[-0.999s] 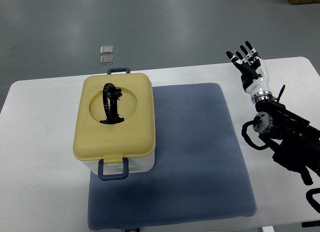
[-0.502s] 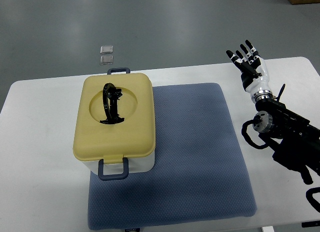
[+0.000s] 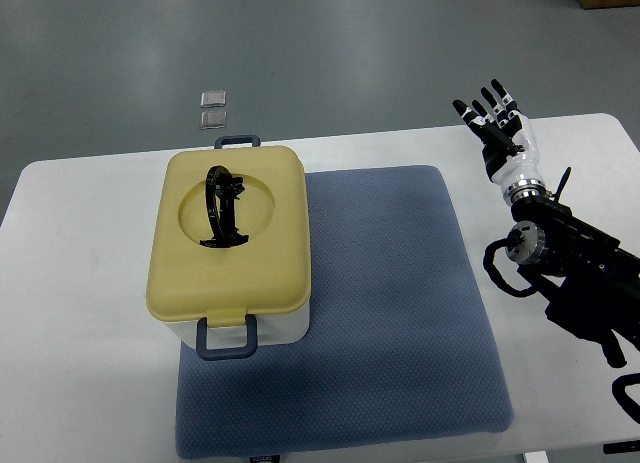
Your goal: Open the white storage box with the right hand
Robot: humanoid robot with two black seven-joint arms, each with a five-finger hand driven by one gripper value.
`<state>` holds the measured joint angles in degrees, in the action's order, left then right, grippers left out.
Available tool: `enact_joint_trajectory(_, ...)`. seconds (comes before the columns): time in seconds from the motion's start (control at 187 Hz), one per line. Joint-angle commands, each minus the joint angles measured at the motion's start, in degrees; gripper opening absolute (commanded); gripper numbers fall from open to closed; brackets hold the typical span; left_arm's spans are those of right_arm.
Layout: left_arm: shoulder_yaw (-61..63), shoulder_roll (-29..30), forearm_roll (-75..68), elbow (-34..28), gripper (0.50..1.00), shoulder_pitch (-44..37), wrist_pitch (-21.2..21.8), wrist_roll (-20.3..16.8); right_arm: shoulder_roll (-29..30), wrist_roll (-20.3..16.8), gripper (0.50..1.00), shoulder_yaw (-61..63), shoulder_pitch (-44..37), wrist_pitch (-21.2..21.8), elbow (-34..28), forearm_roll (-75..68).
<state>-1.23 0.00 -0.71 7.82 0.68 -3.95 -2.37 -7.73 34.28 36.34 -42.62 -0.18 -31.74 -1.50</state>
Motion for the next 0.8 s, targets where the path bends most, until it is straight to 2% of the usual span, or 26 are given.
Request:
enact_joint_trajectory(0.0, 0.1, 0.0, 0.0, -0.1, 1.000, 0.0, 0.0, 0.0, 0.1, 0.0, 0.926, 0.0, 0.1, 0.0, 0.0, 0.0)
enact_joint_trajectory(0.636, -0.1, 0.0, 0.0, 0.1, 1.000, -0.1, 0.0, 0.0, 0.0, -0.1, 0.926, 0.0, 0.1, -0.3, 0.0, 0.1)
enact_joint_trajectory(0.796, -0.1, 0.0, 0.0, 0.2, 1.000, -0.1, 0.0, 0.0, 0.0, -0.1, 0.926, 0.0, 0.0, -3.1, 0.0, 0.1)
